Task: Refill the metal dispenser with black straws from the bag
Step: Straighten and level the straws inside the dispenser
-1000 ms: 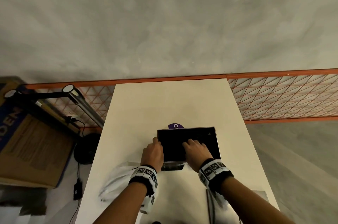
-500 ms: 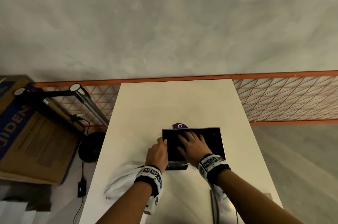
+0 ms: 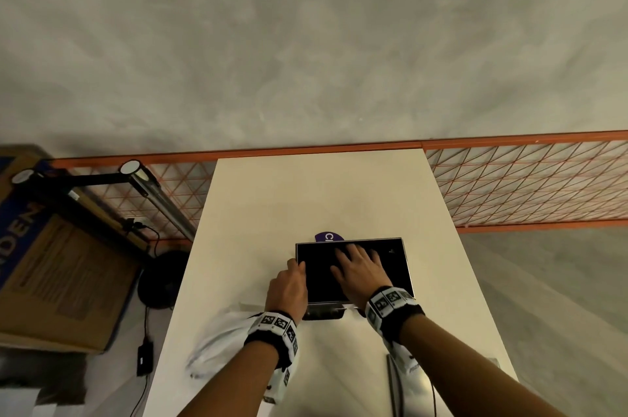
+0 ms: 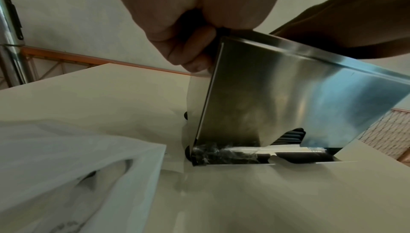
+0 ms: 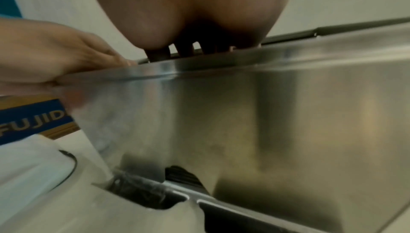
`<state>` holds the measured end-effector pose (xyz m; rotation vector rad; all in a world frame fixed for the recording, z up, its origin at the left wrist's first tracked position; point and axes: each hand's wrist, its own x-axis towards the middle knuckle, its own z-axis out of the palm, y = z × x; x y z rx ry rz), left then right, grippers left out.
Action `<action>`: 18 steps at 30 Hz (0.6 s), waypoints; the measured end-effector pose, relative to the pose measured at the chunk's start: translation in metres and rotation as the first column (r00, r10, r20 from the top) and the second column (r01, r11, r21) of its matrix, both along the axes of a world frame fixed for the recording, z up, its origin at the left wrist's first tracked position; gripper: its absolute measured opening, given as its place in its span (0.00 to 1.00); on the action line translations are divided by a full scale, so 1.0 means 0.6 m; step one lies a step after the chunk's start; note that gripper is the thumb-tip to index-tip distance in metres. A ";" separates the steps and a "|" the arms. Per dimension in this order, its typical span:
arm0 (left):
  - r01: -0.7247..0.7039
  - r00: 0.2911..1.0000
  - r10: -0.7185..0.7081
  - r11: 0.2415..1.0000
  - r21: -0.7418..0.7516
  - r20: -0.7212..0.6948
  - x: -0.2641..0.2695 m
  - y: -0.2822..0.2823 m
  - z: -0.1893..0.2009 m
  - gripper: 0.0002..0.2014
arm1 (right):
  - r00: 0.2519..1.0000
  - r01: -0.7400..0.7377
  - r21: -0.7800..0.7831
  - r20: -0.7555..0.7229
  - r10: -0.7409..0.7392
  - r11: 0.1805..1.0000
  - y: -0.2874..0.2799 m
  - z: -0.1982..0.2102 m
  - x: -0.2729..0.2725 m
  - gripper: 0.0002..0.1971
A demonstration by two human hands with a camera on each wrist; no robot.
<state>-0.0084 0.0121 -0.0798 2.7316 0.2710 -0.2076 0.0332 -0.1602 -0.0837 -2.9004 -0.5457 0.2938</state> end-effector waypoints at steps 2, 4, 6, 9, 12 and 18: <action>0.005 1.000 -0.005 1.000 0.001 0.013 0.000 0.001 -0.002 0.18 | 0.996 0.037 -0.027 -0.077 -0.039 0.999 0.000 -0.012 0.009 0.28; 0.009 1.000 -0.009 1.000 0.004 0.023 -0.001 0.001 -0.002 0.18 | 0.987 0.054 -0.054 -0.146 -0.061 0.997 0.000 -0.026 0.010 0.30; 0.005 1.000 -0.005 1.000 0.003 0.026 -0.002 0.000 -0.003 0.18 | 0.982 0.050 -0.060 -0.182 -0.060 0.997 -0.001 -0.035 0.009 0.31; 0.001 1.000 -0.001 1.000 0.020 0.021 -0.001 -0.001 -0.005 0.18 | 0.983 -0.006 -0.060 -0.184 -0.005 0.998 -0.005 -0.033 0.003 0.31; -0.003 1.000 0.003 1.000 0.013 0.012 0.001 -0.001 -0.007 0.17 | 0.985 -0.044 -0.056 -0.169 0.034 0.997 -0.014 -0.022 -0.012 0.30; -0.022 1.000 0.022 1.000 0.006 -0.006 0.010 -0.001 -0.001 0.18 | 0.990 -0.081 0.084 0.123 0.071 0.993 -0.017 0.018 -0.032 0.22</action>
